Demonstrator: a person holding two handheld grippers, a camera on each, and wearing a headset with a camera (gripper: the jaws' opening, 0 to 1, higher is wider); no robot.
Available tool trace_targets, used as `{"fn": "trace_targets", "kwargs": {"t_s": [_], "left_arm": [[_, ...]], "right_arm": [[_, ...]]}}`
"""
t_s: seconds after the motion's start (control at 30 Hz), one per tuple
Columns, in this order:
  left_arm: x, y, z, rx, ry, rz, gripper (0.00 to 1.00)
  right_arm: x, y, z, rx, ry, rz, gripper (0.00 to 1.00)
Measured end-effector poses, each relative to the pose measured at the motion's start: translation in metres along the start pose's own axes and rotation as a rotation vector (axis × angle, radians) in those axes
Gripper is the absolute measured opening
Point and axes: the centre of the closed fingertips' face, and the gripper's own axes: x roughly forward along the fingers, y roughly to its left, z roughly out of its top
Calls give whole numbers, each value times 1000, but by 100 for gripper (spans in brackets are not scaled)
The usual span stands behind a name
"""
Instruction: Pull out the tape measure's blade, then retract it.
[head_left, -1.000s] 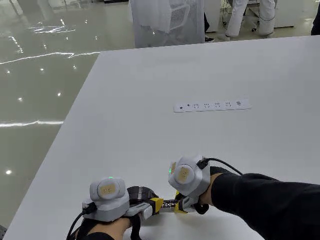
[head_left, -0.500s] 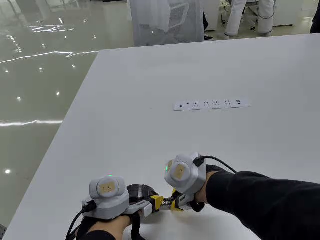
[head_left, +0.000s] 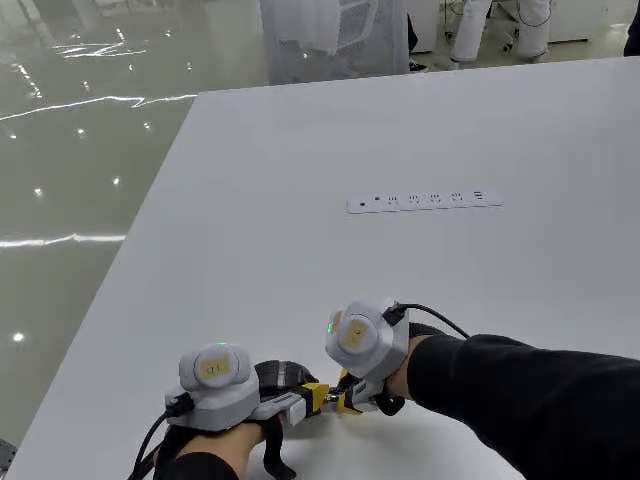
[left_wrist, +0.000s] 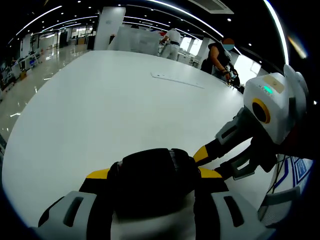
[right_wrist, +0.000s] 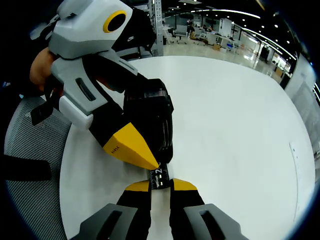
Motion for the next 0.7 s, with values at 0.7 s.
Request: {"fn": "trace_targets", "kwargs": {"t_s": [0.7], "left_arm": [[1, 1, 0, -16, -1, -5, 61]], "right_arm": [[6, 0, 9, -4, -25, 2, 9]]}}
